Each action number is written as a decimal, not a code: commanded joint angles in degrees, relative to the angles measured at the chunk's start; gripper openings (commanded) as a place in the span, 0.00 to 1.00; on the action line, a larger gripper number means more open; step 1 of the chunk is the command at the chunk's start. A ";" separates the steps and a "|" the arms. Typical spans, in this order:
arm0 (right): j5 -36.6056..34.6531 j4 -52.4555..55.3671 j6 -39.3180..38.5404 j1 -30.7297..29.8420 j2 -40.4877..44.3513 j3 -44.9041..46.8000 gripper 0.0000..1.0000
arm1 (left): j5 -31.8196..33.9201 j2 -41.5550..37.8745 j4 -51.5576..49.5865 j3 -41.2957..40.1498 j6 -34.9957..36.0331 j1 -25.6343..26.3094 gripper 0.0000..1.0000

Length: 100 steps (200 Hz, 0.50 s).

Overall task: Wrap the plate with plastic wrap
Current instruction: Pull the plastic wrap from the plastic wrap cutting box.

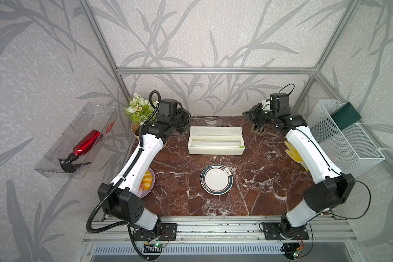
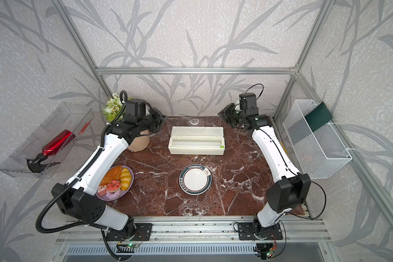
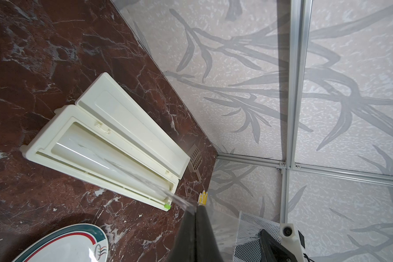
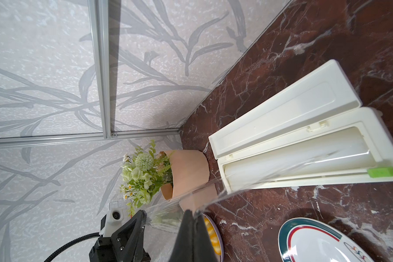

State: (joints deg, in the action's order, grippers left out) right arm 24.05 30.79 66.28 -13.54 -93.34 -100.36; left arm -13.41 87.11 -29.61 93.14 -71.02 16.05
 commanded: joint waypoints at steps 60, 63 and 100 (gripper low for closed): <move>-1.50 2.15 -0.54 -0.26 1.38 -10.29 0.00 | 1.30 -0.42 -2.10 10.38 3.67 -0.59 0.00; -1.59 2.11 -0.42 -0.32 1.51 -10.36 0.00 | 1.24 -0.41 -1.98 10.54 3.70 -0.59 0.00; -3.28 -3.03 1.90 -1.43 3.45 -8.35 0.00 | 0.07 -0.61 -1.10 11.27 3.99 -0.59 0.00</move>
State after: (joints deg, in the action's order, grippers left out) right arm 23.11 33.41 66.65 -14.31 -93.17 -108.97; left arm -13.65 87.22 -32.58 102.08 -68.29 16.05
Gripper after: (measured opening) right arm 0.044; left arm 0.048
